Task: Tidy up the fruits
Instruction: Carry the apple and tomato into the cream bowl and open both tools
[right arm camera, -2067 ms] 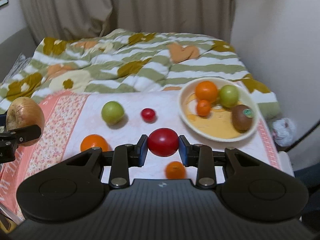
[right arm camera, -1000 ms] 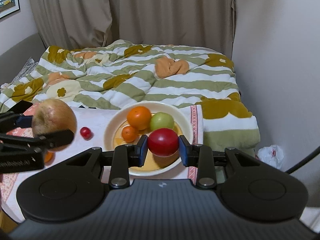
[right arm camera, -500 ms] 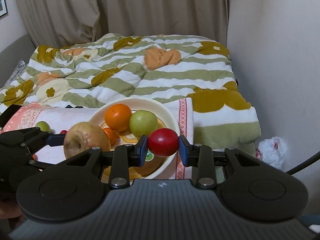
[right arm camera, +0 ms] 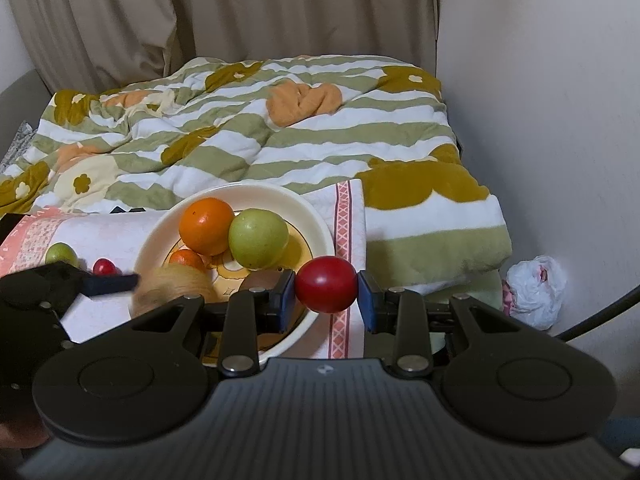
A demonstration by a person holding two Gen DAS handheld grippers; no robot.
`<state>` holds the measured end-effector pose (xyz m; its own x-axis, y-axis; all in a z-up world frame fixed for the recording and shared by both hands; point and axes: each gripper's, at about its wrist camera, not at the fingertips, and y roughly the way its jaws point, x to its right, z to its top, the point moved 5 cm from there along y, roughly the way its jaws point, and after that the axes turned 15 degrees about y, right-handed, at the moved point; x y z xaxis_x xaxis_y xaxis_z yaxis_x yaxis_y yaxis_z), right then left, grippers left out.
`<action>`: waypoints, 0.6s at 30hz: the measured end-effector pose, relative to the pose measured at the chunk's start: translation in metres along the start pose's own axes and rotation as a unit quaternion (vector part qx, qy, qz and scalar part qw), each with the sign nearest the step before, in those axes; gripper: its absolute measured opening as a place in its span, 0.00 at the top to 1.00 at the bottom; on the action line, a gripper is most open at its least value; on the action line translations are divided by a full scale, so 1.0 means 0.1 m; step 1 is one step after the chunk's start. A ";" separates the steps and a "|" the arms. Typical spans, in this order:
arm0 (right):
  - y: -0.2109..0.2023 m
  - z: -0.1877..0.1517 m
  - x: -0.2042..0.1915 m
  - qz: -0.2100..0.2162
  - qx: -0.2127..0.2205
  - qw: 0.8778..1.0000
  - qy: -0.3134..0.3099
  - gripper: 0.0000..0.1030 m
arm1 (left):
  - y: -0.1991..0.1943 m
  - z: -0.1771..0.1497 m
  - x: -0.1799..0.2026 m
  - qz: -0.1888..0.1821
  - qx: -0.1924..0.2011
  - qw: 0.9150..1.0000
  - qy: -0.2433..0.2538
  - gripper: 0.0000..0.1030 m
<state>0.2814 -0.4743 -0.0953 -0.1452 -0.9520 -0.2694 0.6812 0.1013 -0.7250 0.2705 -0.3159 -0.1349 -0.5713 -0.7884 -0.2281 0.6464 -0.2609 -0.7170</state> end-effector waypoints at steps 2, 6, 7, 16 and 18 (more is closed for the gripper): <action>0.00 0.02 -0.02 0.004 0.000 1.000 -0.001 0.53 | -0.05 -0.01 -0.05 -0.004 -0.002 1.000 -0.010 0.00; 0.01 0.06 -0.09 0.015 0.002 1.000 -0.009 0.53 | -0.15 -0.03 -0.14 0.006 -0.005 1.000 -0.026 0.00; 0.02 0.07 -0.11 0.018 0.002 1.000 -0.013 0.53 | -0.18 -0.03 -0.17 0.008 -0.005 0.999 -0.030 0.00; 0.22 0.13 -0.34 0.036 -0.010 0.998 -0.045 0.53 | -0.42 -0.11 -0.36 0.031 -0.005 0.997 -0.069 0.00; 0.31 0.14 -0.35 0.036 -0.013 0.998 -0.052 0.53 | -0.47 -0.11 -0.39 0.035 -0.004 0.996 -0.081 0.00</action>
<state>0.3181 -0.4418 -0.0995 -0.0203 -0.9665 -0.2559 0.6684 0.1772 -0.7224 0.2564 -0.2664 -0.0994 -0.4350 -0.8843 -0.1695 0.6782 -0.1979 -0.7078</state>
